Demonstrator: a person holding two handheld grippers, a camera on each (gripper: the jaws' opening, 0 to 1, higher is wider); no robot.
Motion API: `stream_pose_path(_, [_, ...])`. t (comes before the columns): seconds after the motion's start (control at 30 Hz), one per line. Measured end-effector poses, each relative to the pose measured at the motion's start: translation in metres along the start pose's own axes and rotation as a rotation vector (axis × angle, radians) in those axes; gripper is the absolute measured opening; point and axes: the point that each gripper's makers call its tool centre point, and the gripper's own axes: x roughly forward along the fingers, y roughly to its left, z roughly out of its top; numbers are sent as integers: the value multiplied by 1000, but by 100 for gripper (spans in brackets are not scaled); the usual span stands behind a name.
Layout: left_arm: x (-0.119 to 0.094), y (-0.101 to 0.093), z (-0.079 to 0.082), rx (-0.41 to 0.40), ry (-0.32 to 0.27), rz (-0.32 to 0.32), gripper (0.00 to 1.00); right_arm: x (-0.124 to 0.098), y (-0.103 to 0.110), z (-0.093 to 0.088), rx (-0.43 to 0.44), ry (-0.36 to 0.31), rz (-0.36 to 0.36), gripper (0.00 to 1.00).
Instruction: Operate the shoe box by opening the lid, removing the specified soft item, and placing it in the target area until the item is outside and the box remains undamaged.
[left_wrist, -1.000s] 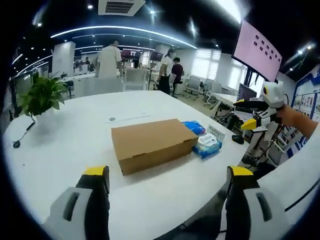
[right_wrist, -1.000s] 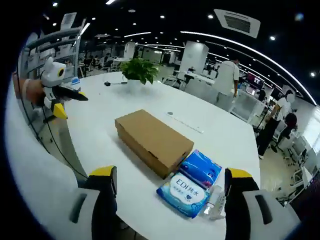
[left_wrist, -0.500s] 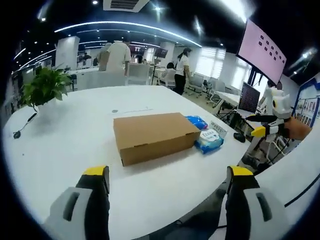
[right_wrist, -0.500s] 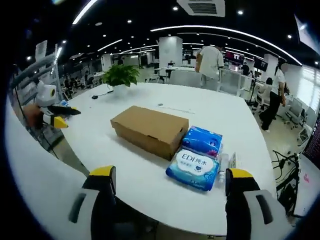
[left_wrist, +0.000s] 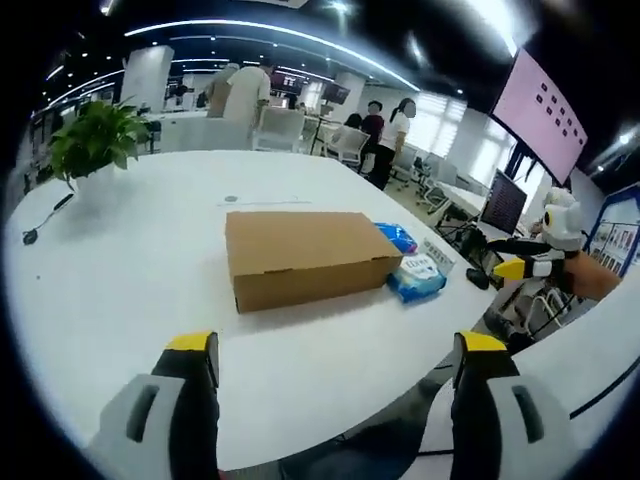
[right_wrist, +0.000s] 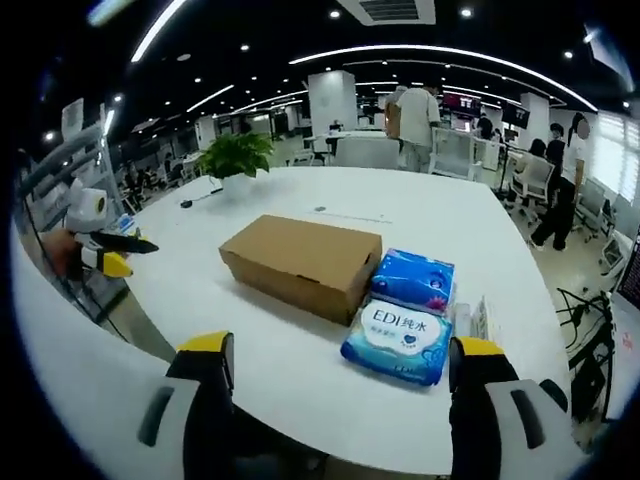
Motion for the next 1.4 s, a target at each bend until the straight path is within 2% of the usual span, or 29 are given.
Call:
stream_pose_path(0.2, [3,4,7,3,-25,7,97,2,-1,-1,19,-4,-2,92])
stream_pose_path(0.33, [7,7,3,-50,-1,-17,95,4,0,-3,7,1,-3,91])
stream_pose_path(0.5, [10,4,7,-22,-1,-19,95,6,1,-1,22,-13,-1,91])
stream_pose_path(0.73, [15,-2,7,-12,13,-23,95,10,-3,-7,26,-2,0,90])
stream_pose_path(1.0, [21,-9,13,8,4,-28,95,11,-4,-12,25,14,5,89])
stream_pose_path(1.2, [21,-15,10,2,7,-27,97,11,-5,-14,20,18,10,89])
stream_pose_path(1.4, [18,-11,7,-7,6,-14,98,11,-4,-17,15,28,14,89])
